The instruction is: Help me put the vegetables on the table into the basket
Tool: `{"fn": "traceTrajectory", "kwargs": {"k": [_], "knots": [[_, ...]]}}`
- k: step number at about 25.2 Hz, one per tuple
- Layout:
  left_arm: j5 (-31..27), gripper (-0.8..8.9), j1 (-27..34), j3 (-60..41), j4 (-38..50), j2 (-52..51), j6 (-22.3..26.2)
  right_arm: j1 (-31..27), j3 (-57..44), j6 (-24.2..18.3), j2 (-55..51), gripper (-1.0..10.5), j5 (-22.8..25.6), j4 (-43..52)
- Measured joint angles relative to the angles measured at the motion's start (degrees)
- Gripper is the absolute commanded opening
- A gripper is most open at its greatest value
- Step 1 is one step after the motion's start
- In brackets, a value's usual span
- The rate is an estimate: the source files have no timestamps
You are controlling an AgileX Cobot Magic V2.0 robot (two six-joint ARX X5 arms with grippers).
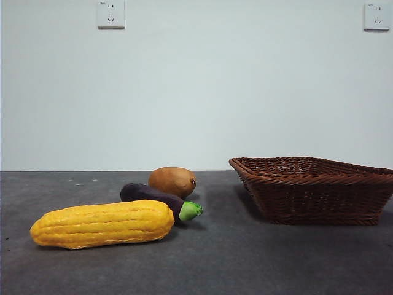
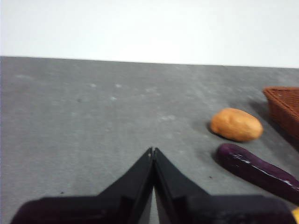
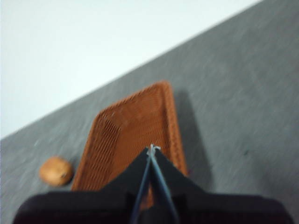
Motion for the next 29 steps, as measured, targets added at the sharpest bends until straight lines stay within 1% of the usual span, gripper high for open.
{"fn": "traceTrajectory", "kwargs": {"k": [3,7,9,11,12,13,15,16,17,18,20,22,25,27,28,29], "knots": [[3.0,-0.06,0.0,4.2,-2.0,5.4,-1.7,0.0,4.9,0.4,6.1,0.0,-1.6,-5.5],[6.6,-0.05,0.0,11.5,-8.0,13.8,-3.9,0.0,11.6,0.6,14.8,0.0,-1.9,-12.9],[8.2,-0.05,0.0,14.6,-10.7,17.4,-4.2,0.0,14.3,0.7,18.2,0.0,-2.0,-15.8],[11.3,-0.05,0.0,18.2,-13.8,21.6,-4.4,0.0,17.7,0.8,22.0,0.0,-2.3,-19.9],[14.4,-0.05,0.0,19.7,-14.5,24.2,-4.7,0.0,19.4,0.8,24.0,0.0,-3.8,-22.5],[17.8,-0.05,0.0,20.6,-14.7,26.0,-4.8,0.0,20.7,0.6,25.6,0.0,-6.6,-23.8],[26.4,-0.04,0.0,21.7,-14.9,29.5,-6.1,0.0,23.8,-1.5,30.6,0.1,-15.1,-24.4],[29.5,-0.04,0.0,21.9,-14.9,30.9,-7.0,0.0,25.3,-2.6,33.6,0.2,-18.5,-24.7],[31.9,-0.04,0.0,21.9,-15.1,32.3,-8.2,0.2,26.8,-3.6,36.7,0.8,-19.7,-25.4],[33.4,-0.04,0.0,21.9,-15.7,33.7,-9.2,0.1,28.5,-4.7,40.2,1.7,-20.0,-26.5],[34.3,-0.04,0.0,21.9,-17.4,35.5,-9.9,0.1,32.1,-7.5,46.8,3.2,-19.8,-28.4],[34.3,-0.04,0.0,21.9,-19.3,36.3,-9.9,0.1,36.8,-10.6,53.4,4.0,-18.6,-30.1],[34.3,-0.04,-0.2,21.9,-21.9,36.6,-9.4,0.1,44.9,-14.3,62.8,4.2,-15.2,-32.7],[34.3,-0.04,-0.3,21.9,-23.6,36.6,-8.6,0.1,51.2,-16.3,69.6,4.2,-10.8,-34.8],[34.3,-0.04,-0.3,21.9,-24.5,36.6,-8.2,0.1,54.2,-17.3,72.7,4.2,-9.5,-35.5],[34.3,-0.04,-0.3,21.9,-25.4,36.6,-7.7,0.0,56.9,-18.2,75.5,4.2,-9.1,-36.2]]}}
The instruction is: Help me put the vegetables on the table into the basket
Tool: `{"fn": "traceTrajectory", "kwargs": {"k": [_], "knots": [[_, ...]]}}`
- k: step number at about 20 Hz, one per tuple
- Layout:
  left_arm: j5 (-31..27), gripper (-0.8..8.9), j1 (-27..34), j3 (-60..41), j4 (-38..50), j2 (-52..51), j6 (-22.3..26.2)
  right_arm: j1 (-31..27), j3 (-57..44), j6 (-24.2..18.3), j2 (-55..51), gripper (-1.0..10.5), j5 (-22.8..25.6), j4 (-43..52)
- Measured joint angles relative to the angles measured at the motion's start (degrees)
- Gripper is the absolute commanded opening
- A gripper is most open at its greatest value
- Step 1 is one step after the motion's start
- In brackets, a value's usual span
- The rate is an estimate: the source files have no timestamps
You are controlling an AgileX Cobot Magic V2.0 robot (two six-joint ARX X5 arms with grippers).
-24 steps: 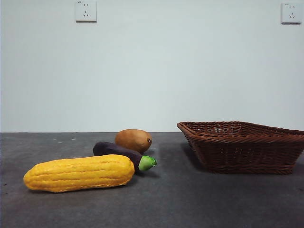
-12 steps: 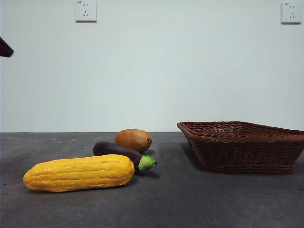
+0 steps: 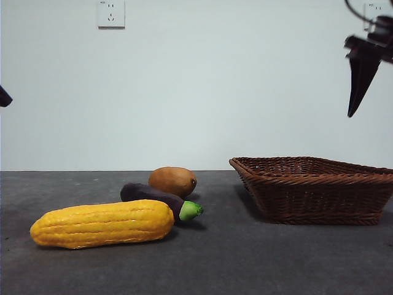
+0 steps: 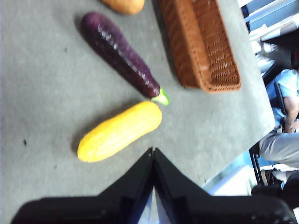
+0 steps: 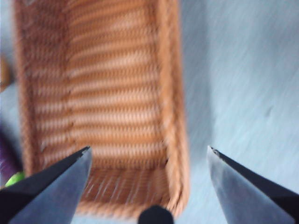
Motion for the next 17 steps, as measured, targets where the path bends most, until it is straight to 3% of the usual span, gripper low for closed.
{"fn": "traceTrajectory", "kwargs": {"k": [8,13,15,17], "knots": [[0.0,-0.04,0.0,0.0,-1.2,0.0,2.0,0.0,14.8,-3.3,17.9,4.1,0.1,-3.7],[0.0,-0.04,0.0,0.0,-1.2,0.0,2.3,0.0,17.2,-4.2,22.8,4.0,0.0,-3.8],[0.0,-0.04,0.0,0.0,-1.2,0.1,2.3,0.0,17.2,-4.4,23.9,3.1,0.0,-3.8],[0.0,-0.04,0.0,0.0,-1.2,0.1,2.3,0.0,17.2,-4.5,24.8,3.1,0.0,-3.8]]}}
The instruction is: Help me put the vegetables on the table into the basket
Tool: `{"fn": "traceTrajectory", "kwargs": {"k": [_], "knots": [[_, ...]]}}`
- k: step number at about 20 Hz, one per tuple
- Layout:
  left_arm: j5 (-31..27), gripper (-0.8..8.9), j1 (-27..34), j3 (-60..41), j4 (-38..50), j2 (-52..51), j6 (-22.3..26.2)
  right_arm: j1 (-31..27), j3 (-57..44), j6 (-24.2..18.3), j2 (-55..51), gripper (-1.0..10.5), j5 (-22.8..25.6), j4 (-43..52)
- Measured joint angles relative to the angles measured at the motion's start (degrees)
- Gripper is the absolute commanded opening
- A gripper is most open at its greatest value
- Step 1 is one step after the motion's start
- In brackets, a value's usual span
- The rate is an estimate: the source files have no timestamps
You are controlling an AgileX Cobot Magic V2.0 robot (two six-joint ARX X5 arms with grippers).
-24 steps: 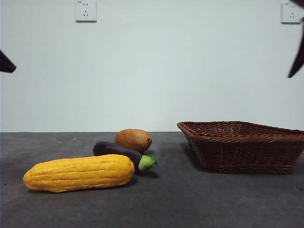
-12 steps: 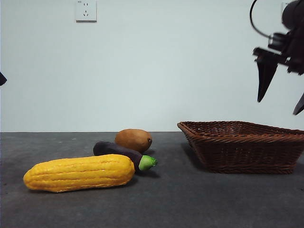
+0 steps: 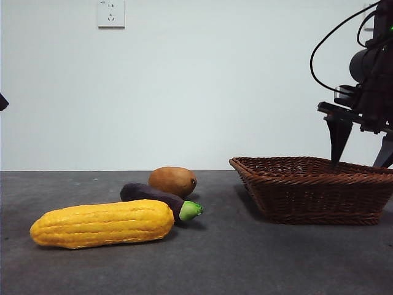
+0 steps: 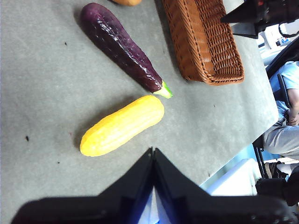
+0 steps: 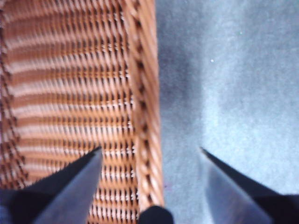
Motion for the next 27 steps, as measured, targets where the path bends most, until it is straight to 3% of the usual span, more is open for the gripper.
{"fn": "traceTrajectory", "kwargs": {"k": [15,18,19,27], "knots": [[0.0,-0.04,0.0,0.0,-0.7,0.0,0.0,0.0,0.0,-1.9,1.7,2.3,-2.4,-0.9],[0.0,-0.04,0.0,0.0,-1.8,0.0,0.2,0.0,0.0,-1.9,2.4,0.8,-2.4,-0.9],[0.0,-0.04,0.0,0.0,-1.8,0.0,0.3,0.0,0.0,-2.2,2.6,-0.2,-2.7,-1.3],[0.0,-0.05,-2.3,0.0,-3.7,0.0,0.5,-0.4,0.2,-3.8,2.1,-0.2,-3.9,-2.7]]}}
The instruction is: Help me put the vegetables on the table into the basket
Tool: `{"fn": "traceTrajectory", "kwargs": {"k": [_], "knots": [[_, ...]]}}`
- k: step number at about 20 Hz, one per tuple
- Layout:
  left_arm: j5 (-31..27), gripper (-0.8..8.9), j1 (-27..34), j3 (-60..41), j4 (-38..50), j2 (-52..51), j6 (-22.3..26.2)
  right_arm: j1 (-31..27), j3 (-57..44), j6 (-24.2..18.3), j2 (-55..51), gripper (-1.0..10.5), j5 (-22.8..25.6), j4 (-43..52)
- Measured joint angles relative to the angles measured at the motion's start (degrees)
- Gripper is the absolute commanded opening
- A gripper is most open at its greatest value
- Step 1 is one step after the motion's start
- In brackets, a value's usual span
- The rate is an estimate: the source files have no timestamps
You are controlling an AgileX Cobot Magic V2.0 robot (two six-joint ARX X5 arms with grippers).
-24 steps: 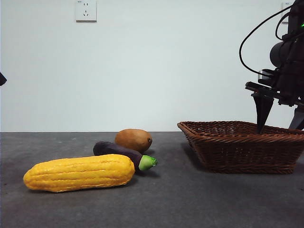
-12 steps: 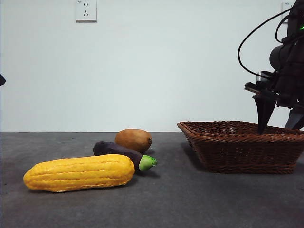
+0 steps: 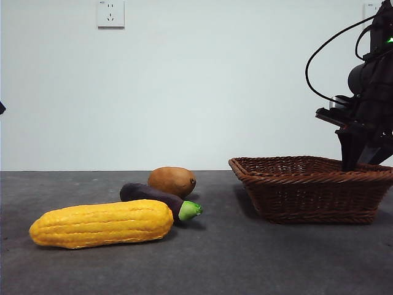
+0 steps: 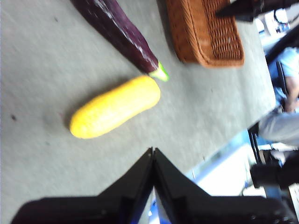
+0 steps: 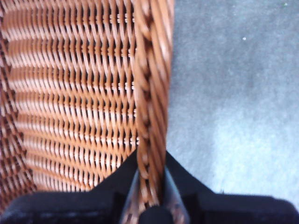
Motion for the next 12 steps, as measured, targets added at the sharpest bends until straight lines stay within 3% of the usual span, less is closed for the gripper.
{"fn": "traceTrajectory", "kwargs": {"k": [6,9,10,11,12], "knots": [[-0.1,-0.04,-6.6,0.0,-1.9,3.0,0.3,-0.5,0.0,0.2,-12.2,-0.2,0.7,-1.7],[-1.2,0.0,-11.3,3.1,-2.7,7.2,4.7,-0.5,0.0,-0.2,-17.5,-0.2,0.8,-3.6],[-4.3,0.16,-13.5,5.8,-4.5,8.9,7.1,-0.5,0.0,-0.3,-19.3,-0.2,0.9,-4.1],[-8.7,1.08,-15.8,8.8,-7.0,10.9,9.7,-0.5,0.0,-0.5,-20.7,-0.2,0.8,-4.5],[-14.0,2.62,-18.0,12.3,-10.2,13.3,12.4,-0.4,0.0,-0.5,-21.8,-0.2,0.8,-4.9]]}}
